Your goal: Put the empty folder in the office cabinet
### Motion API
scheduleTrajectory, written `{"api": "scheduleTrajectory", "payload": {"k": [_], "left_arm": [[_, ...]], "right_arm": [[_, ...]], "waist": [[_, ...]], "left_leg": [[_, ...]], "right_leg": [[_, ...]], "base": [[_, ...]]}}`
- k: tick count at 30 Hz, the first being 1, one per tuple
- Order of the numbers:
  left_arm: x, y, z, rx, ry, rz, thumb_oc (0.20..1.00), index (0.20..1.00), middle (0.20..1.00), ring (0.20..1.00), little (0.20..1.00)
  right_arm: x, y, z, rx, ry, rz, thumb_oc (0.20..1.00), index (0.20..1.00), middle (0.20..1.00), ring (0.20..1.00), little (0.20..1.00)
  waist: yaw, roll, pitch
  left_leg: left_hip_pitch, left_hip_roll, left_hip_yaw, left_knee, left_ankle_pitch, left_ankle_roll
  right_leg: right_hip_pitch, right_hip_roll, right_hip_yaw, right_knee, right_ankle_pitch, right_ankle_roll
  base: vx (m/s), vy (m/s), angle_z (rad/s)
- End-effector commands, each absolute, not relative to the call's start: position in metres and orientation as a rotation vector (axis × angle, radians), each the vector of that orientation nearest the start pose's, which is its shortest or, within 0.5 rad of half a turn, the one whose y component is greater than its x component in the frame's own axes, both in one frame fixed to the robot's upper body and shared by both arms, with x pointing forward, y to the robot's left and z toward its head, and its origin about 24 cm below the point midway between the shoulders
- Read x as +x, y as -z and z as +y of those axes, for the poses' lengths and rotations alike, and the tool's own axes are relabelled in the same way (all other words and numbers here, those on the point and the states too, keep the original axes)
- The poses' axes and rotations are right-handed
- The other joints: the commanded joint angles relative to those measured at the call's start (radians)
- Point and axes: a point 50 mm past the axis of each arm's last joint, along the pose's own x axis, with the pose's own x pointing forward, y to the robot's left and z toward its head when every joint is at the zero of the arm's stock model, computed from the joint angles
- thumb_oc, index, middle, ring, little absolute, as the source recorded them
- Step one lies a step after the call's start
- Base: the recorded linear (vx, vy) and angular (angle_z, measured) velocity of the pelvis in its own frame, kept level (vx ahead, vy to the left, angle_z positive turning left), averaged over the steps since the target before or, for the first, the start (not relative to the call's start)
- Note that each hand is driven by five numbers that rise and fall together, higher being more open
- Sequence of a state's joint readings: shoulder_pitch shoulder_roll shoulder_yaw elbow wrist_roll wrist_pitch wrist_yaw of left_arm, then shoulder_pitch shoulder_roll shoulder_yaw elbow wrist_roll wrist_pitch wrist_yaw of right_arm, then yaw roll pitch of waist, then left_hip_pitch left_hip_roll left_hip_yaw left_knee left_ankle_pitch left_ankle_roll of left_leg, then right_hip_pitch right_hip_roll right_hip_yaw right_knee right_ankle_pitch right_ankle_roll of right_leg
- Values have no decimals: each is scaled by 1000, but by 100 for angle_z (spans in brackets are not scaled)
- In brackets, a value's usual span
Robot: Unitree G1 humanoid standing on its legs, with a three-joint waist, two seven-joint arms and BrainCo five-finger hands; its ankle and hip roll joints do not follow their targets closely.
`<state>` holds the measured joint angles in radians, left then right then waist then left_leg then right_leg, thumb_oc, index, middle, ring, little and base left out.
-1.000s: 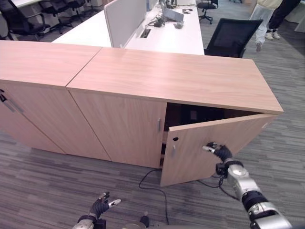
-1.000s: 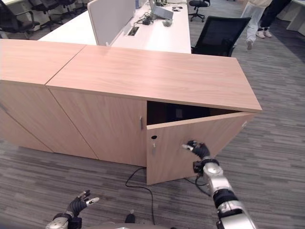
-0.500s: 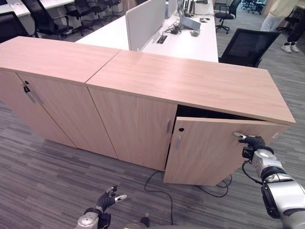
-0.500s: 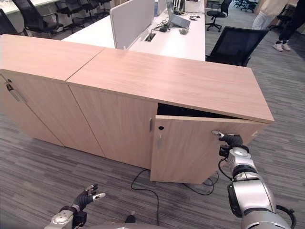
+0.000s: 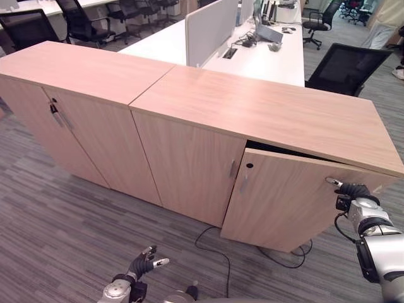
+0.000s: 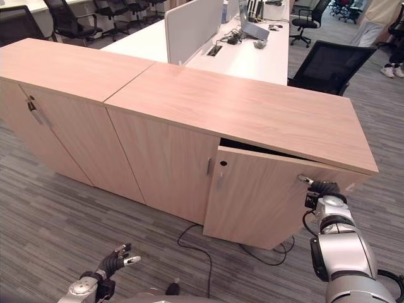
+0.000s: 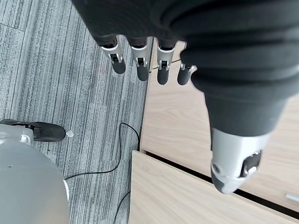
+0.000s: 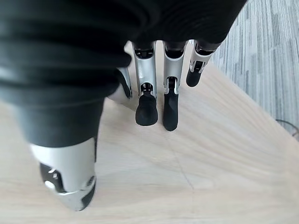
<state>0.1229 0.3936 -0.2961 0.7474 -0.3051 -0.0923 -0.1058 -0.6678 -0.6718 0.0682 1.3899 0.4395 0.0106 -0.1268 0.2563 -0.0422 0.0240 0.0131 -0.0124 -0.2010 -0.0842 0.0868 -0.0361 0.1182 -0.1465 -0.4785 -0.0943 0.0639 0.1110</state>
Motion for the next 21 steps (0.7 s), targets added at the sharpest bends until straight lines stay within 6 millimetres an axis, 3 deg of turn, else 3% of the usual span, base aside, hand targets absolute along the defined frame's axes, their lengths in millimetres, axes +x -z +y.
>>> {"api": "scheduleTrajectory", "payload": {"k": [1, 14, 18, 21], "left_arm": [[153, 111, 229, 211, 177, 771, 1000, 1000, 1000, 1000, 1000], [149, 113, 228, 204, 177, 783, 1000, 1000, 1000, 1000, 1000], [150, 113, 228, 198, 167, 781, 1000, 1000, 1000, 1000, 1000], [150, 114, 227, 179, 147, 781, 1000, 1000, 1000, 1000, 1000]], "right_arm": [[334, -107, -374, -210, 629, 281, 1000, 1000, 1000, 1000, 1000], [349, -119, -358, -172, 592, 224, 1000, 1000, 1000, 1000, 1000], [351, -108, -349, -139, 558, 228, 1000, 1000, 1000, 1000, 1000], [353, -84, -323, -92, 458, 238, 1000, 1000, 1000, 1000, 1000]], "waist": [[79, -60, -17], [92, -57, -17], [85, -51, -15], [65, -43, -9]], "left_leg": [[-14, -2, -32, -3, -74, -18], [-26, -8, -49, -3, -71, -24], [-23, -6, -45, -3, -74, -21], [-22, -9, -35, -3, -70, -13]], "right_leg": [[47, -23, -32, 20, -51, 38], [48, -24, -48, 18, -55, 34], [47, -26, -41, 19, -55, 33], [40, -30, -28, 19, -48, 33]], "base": [[-8, 11, 13], [3, 7, 5], [1, 10, 0], [2, 22, -1]]}}
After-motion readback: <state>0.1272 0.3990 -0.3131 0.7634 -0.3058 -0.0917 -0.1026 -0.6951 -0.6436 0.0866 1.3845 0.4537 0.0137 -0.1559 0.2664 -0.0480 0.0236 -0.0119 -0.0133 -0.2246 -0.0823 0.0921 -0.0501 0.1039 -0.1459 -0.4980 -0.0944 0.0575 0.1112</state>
